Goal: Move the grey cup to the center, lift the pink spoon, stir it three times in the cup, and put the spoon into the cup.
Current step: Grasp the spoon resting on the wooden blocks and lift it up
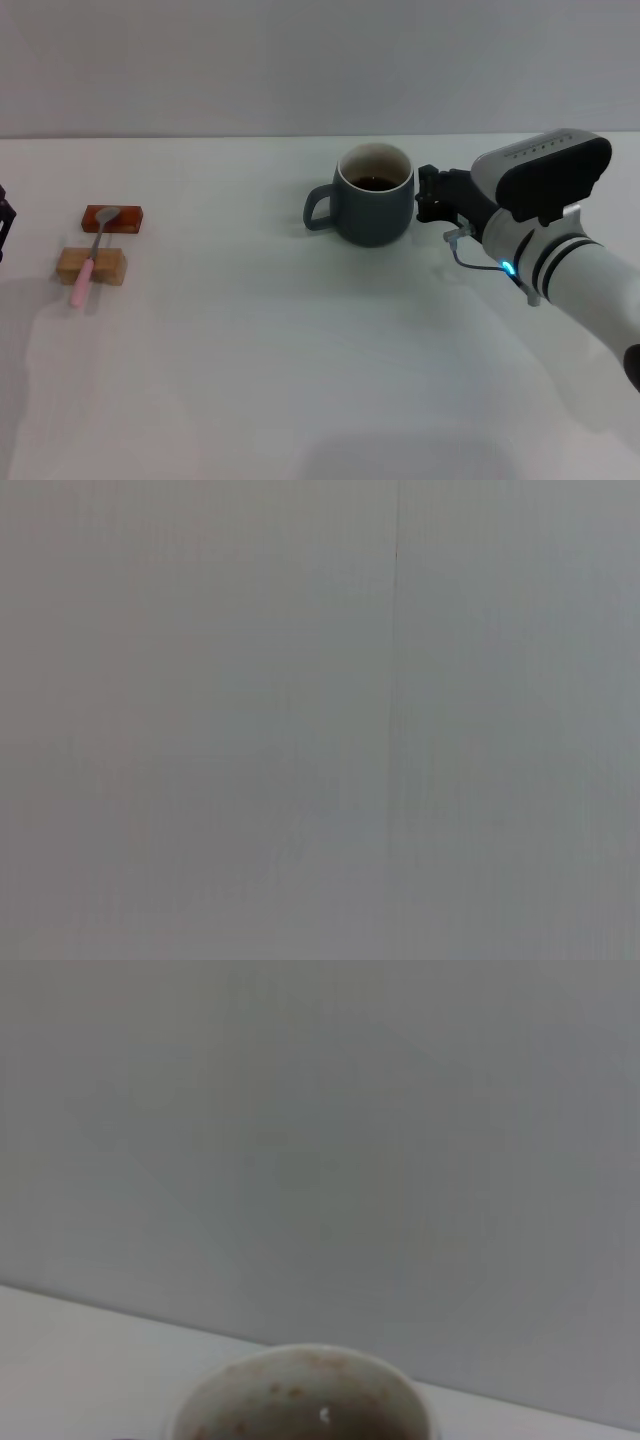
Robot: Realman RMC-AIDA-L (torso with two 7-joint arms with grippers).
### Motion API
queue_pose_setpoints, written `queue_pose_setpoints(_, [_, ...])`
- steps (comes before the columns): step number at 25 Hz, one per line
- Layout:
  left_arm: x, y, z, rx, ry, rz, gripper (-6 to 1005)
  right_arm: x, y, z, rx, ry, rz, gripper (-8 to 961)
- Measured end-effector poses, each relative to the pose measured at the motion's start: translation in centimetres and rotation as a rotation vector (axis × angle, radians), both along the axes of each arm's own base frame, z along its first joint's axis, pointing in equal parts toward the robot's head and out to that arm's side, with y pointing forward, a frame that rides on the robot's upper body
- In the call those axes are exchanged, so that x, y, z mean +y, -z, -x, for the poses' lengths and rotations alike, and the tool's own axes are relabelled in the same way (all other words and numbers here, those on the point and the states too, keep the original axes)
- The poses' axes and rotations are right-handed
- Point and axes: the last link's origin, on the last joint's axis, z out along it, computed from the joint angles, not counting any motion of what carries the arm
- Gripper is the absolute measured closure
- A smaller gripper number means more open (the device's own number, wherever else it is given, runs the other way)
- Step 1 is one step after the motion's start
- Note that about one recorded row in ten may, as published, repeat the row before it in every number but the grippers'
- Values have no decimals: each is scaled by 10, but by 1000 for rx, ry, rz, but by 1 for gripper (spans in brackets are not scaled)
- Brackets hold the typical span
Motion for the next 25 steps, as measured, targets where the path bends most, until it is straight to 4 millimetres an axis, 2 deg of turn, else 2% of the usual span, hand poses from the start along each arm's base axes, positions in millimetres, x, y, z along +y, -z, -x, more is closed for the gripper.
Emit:
queue_pose_setpoints(11, [-1, 1, 0, -2, 4, 1, 151, -8, 16, 15, -13, -45, 69, 953])
queue_pose_setpoints(15, [-2, 2, -1, -1, 7, 5, 151, -13, 24, 26, -4, -75, 103, 953])
queue_pose_setpoints(25, [-2, 4, -3, -8, 10, 10, 151, -24, 30, 30, -2, -139, 119, 953])
